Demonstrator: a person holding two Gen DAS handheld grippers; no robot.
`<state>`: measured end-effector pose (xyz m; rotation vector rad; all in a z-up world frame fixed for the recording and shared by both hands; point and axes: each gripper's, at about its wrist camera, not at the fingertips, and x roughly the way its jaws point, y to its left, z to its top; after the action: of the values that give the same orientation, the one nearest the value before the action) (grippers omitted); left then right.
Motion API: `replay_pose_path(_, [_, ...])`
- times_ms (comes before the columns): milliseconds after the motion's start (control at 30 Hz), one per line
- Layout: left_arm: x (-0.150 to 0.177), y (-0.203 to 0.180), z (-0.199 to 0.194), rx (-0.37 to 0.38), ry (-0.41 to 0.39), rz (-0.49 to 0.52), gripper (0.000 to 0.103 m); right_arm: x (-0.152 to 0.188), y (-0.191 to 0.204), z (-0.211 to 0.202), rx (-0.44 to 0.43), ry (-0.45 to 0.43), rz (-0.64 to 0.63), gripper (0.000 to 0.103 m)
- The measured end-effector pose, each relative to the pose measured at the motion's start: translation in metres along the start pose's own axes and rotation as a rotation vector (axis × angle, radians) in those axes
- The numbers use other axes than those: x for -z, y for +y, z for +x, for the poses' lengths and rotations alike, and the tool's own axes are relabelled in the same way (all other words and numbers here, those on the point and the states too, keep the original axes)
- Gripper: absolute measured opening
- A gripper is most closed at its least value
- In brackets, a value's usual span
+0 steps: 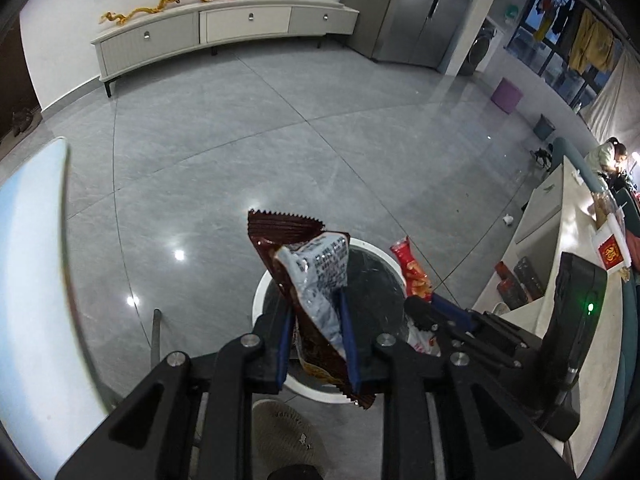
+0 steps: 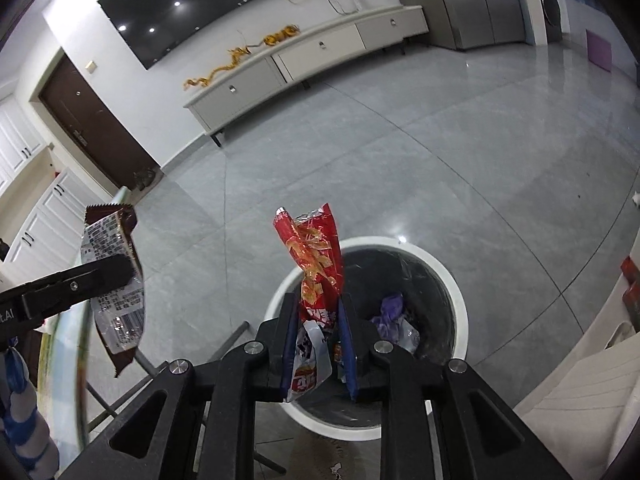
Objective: Collect trash
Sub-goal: 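Carry both wrappers over the bin and open both tools to drop them, then move both tools back over the table toward the pink bag and white tissue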
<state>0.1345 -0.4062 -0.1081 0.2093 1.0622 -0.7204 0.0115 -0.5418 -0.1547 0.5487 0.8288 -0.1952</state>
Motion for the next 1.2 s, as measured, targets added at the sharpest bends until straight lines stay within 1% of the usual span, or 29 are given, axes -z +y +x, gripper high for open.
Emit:
replay_pose_path(67, [0.0,-0.001,0.008,0.012,0.003,-0.005,0.023,0.0,-0.005,0.007,0.009,0.014,0.005,0.02])
replay_pose_path(133, [-0.002,-0.001,0.016,0.027,0.011,-0.012,0.026,0.0,-0.009,0.013,0.023,0.025,0.007,0.021])
replay_pose_path(200, [-0.005,-0.004,0.024,0.043,0.021,-0.016,0.037,0.0,-0.011,0.018,0.037,0.036,0.011,0.021])
replay_pose_path(233, [-0.006,-0.005,0.027,0.051,0.022,-0.021,0.041,0.001,-0.012,0.02,0.047,0.04,0.013,0.022])
replay_pose_path(267, [-0.007,-0.005,0.03,0.058,0.023,-0.029,0.048,0.001,-0.013,0.021,0.055,0.042,0.014,0.024])
replay_pose_path(300, [-0.007,-0.004,0.032,0.062,0.025,-0.033,0.051,0.002,-0.015,0.022,0.064,0.042,0.015,0.032])
replay_pose_path(333, [-0.007,-0.003,0.033,0.068,0.026,-0.039,0.052,0.003,-0.016,0.022,0.073,0.041,0.017,0.04])
replay_pose_path(367, [-0.006,-0.003,0.035,0.07,0.028,-0.042,0.052,0.004,-0.017,0.021,0.077,0.04,0.019,0.043])
replay_pose_path(467, [-0.004,-0.002,0.035,0.075,0.033,-0.045,0.052,0.003,-0.019,0.02,0.088,0.042,0.023,0.043])
replay_pose_path(533, [-0.003,-0.002,0.028,0.076,0.022,-0.043,0.052,0.004,-0.018,0.015,0.089,0.036,0.026,0.044])
replay_pose_path(700, [0.002,0.004,-0.001,0.059,-0.026,-0.046,0.052,0.002,-0.011,0.0,0.077,0.007,0.036,0.047])
replay_pose_path(800, [0.005,0.007,-0.02,0.043,-0.061,-0.051,0.052,0.001,0.002,-0.016,0.066,-0.019,0.031,0.05])
replay_pose_path(900, [0.011,0.013,-0.048,0.027,-0.111,-0.053,0.052,-0.001,0.016,-0.032,0.049,-0.045,0.026,0.053])
replay_pose_path(967, [0.016,0.018,-0.068,0.018,-0.15,-0.06,0.052,-0.003,0.029,-0.047,0.031,-0.073,0.018,0.056])
replay_pose_path(1033, [0.021,0.024,-0.089,0.008,-0.192,-0.066,0.053,-0.005,0.042,-0.061,0.014,-0.102,0.008,0.061])
replay_pose_path(1167, [0.034,0.04,-0.136,-0.021,-0.308,-0.09,0.053,-0.008,0.072,-0.088,-0.02,-0.156,-0.029,0.066])
replay_pose_path(1200, [0.038,0.044,-0.147,-0.03,-0.336,-0.097,0.053,-0.009,0.079,-0.093,-0.026,-0.168,-0.04,0.07])
